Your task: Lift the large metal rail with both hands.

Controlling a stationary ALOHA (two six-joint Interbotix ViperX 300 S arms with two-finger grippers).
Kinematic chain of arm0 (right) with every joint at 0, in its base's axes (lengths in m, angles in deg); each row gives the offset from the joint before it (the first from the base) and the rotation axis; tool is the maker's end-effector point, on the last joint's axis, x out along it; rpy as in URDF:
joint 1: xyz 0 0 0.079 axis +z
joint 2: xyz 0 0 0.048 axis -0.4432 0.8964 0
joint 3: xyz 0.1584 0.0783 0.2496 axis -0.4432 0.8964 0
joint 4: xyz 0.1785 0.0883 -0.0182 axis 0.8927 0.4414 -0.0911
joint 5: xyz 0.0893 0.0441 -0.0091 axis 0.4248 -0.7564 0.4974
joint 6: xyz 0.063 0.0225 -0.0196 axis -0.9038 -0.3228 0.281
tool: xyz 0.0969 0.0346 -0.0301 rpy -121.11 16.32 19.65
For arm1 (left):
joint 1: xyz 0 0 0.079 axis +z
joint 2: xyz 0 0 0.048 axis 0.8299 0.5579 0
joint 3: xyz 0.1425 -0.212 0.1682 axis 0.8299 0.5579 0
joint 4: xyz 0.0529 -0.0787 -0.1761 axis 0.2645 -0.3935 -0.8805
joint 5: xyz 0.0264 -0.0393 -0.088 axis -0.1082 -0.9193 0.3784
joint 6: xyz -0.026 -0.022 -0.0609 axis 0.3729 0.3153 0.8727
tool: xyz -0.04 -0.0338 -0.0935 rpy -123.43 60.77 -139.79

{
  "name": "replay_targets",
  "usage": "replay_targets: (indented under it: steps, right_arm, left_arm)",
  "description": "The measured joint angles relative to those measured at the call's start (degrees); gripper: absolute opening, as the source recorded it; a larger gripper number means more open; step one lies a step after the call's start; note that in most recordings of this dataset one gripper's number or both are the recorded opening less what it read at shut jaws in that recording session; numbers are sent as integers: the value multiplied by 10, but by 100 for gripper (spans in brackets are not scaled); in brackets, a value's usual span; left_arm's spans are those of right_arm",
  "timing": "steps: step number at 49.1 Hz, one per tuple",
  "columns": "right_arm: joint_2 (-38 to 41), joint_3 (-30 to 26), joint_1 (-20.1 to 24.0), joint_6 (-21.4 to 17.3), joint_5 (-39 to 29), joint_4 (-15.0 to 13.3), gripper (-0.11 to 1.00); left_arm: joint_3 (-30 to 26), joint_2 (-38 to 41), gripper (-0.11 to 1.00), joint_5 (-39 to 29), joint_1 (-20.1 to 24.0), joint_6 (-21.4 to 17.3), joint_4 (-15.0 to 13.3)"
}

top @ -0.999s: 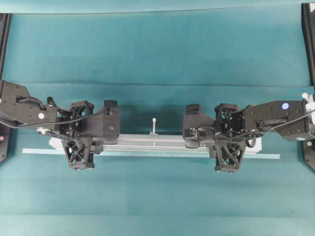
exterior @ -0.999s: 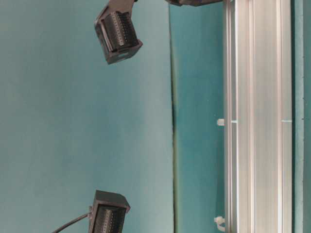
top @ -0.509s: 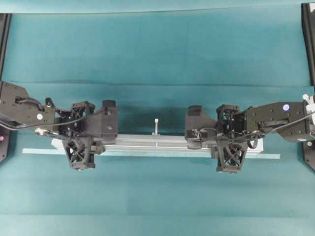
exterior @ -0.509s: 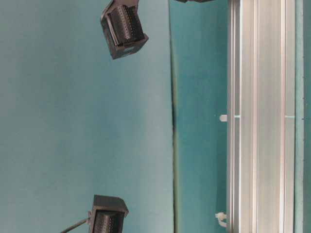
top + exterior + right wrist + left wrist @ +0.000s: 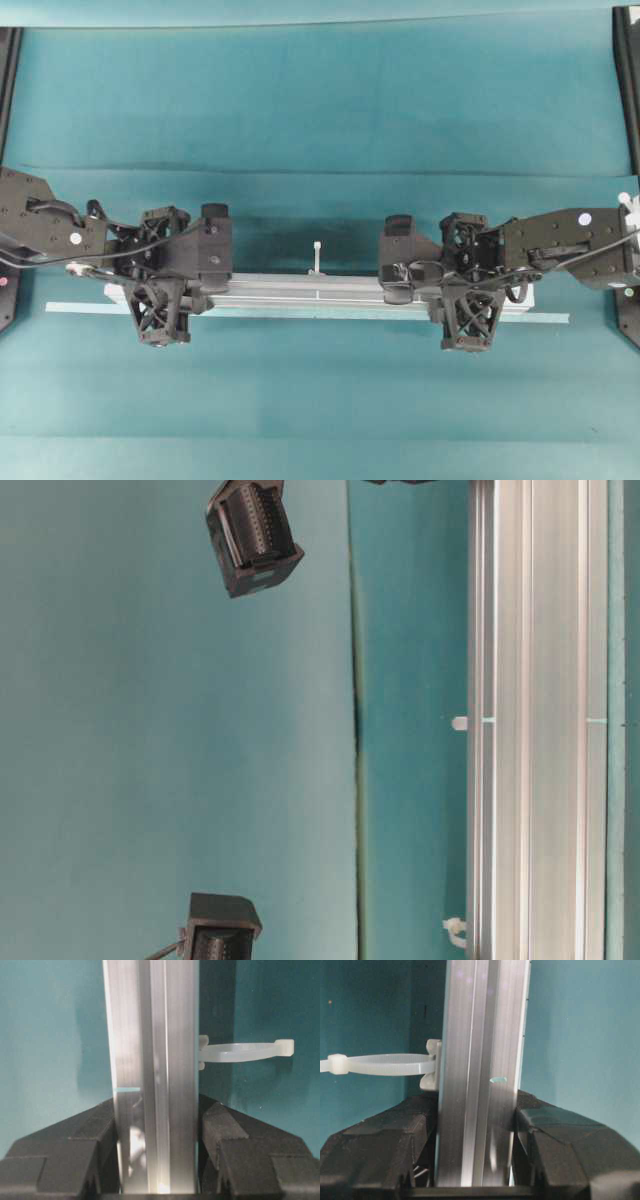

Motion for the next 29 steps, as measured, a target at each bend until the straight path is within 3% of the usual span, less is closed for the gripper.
replay_targets:
  steps: [14, 24, 29]
  right_arm:
    - [0, 0, 0, -1, 0, 0, 40]
    - [1, 0, -2, -6, -1, 0, 89]
    - [1, 0, -3, -10, 0, 0, 94]
  left_arm:
    - [3, -1, 35, 1, 0, 3, 0]
    - [6, -3, 36, 2, 0, 10, 2]
    - [7, -4, 40, 2, -1, 14, 2]
